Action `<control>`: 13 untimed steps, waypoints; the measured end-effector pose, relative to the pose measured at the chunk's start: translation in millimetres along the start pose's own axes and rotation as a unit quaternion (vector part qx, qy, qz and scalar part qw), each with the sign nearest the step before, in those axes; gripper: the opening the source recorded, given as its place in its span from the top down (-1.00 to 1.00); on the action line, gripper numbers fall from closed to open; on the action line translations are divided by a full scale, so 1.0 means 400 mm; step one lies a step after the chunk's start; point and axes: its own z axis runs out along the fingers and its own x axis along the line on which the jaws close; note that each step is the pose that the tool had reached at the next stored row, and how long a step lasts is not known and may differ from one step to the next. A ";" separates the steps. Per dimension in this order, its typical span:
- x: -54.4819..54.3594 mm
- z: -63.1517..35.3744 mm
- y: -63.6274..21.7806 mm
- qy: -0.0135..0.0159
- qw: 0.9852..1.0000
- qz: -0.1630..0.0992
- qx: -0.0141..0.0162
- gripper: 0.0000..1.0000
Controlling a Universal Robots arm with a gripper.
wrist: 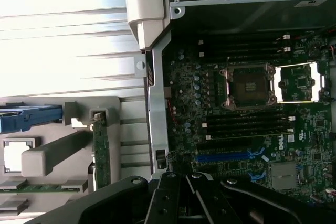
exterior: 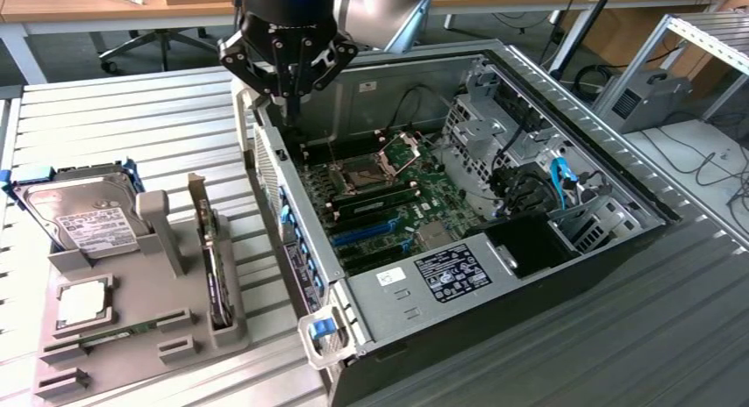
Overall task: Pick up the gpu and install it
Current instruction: 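Reach for the gpu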
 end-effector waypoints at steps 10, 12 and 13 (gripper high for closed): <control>0.006 0.000 0.000 0.000 1.000 0.000 0.000 0.79; 0.007 0.000 -0.001 0.000 1.000 0.000 0.000 0.79; 0.008 0.000 -0.001 0.000 1.000 0.000 0.000 0.79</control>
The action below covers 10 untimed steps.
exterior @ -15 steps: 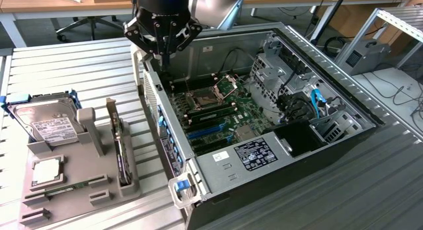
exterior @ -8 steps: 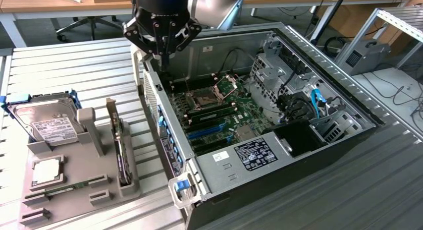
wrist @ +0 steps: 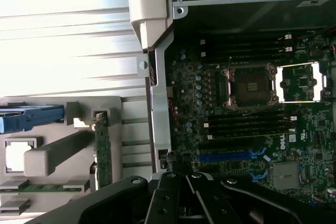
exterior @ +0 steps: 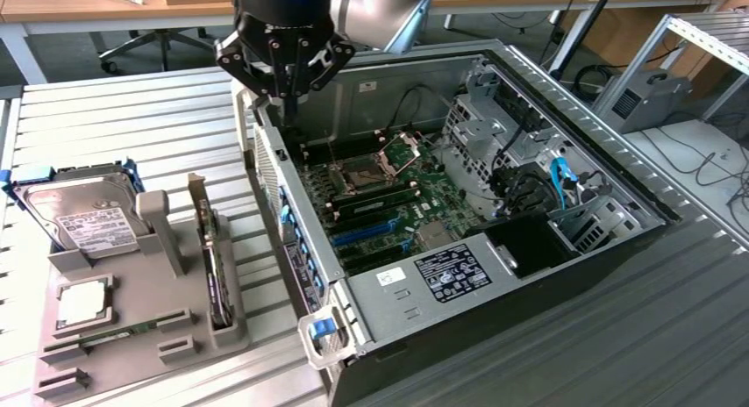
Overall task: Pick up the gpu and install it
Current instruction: 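Reach for the gpu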
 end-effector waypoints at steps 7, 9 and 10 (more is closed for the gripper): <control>0.006 0.000 0.000 0.000 1.000 0.000 0.000 0.79; 0.008 0.000 -0.001 0.000 1.000 0.000 0.000 0.79; 0.008 0.000 -0.001 0.000 1.000 0.000 0.000 0.79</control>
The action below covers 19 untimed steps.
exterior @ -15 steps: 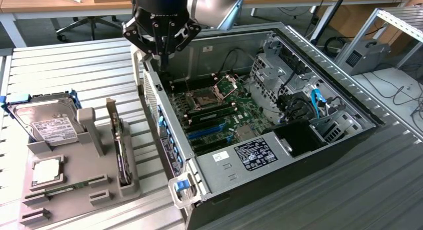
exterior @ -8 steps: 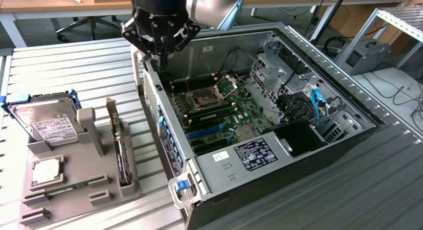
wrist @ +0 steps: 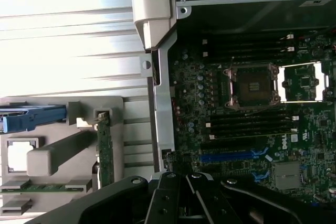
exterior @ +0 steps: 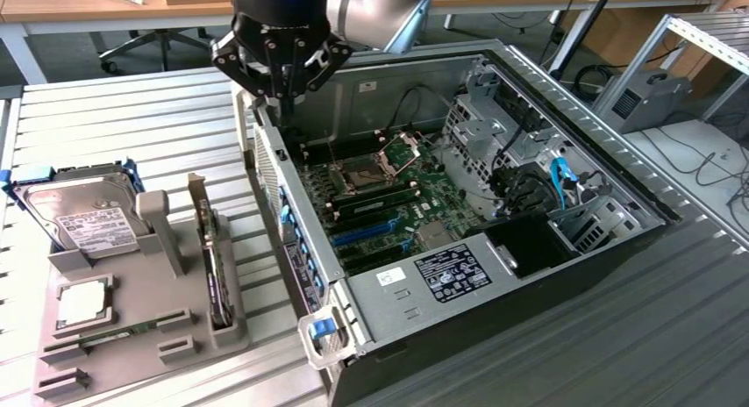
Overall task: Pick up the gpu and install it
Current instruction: 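Reach for the gpu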
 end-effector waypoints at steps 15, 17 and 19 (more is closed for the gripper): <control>0.023 -0.001 -0.002 0.000 1.000 0.000 0.000 0.79; 0.025 -0.001 -0.002 0.000 1.000 0.000 0.000 0.79; 0.025 -0.001 -0.002 0.000 1.000 0.000 0.000 0.79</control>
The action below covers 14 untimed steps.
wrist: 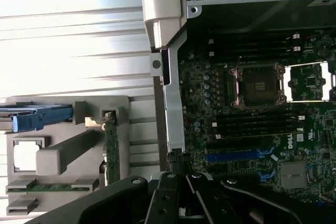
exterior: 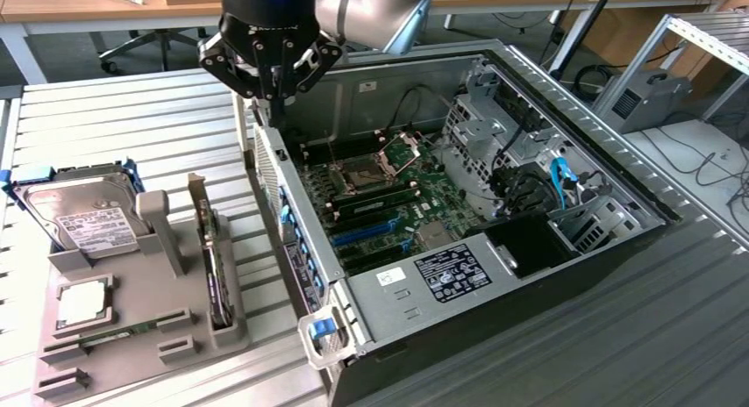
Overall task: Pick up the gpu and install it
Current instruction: 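Reach for the gpu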
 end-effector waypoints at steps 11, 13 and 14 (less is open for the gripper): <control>0.006 0.000 0.000 0.000 1.000 0.000 0.000 0.79; 0.007 0.000 -0.001 0.000 1.000 0.000 0.000 0.79; 0.007 0.000 -0.001 0.000 1.000 0.000 0.000 0.79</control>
